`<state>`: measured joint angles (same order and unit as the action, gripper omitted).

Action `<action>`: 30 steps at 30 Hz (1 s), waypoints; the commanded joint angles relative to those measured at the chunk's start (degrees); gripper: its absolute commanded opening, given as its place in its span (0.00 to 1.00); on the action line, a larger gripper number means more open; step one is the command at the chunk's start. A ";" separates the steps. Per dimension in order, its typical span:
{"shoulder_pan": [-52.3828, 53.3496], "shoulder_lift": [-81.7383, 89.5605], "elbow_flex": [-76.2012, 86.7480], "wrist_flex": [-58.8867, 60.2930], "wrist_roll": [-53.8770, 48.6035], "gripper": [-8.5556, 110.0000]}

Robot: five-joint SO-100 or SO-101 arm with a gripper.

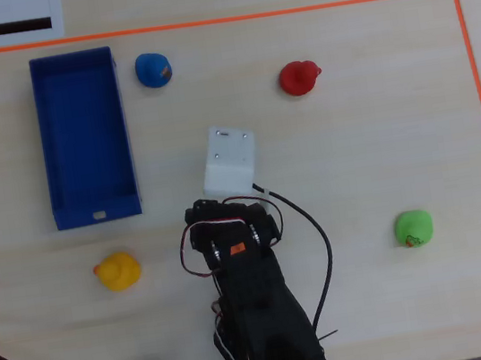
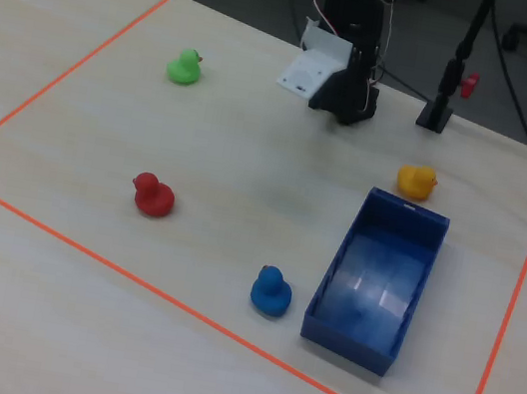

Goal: Grasp yellow duck and put it into box.

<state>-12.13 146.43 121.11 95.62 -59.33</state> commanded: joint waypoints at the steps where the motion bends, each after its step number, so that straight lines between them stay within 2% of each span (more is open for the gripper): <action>1: -10.72 -2.29 -2.11 0.53 7.47 0.28; 6: -23.55 -10.90 -3.69 -7.12 20.65 0.30; 13: -36.56 -20.92 0.79 -21.27 31.99 0.35; 20: -42.36 -23.12 5.19 -26.72 34.63 0.37; 30: -43.51 -27.07 10.81 -35.60 36.04 0.36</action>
<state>-54.76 119.18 132.28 61.88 -23.99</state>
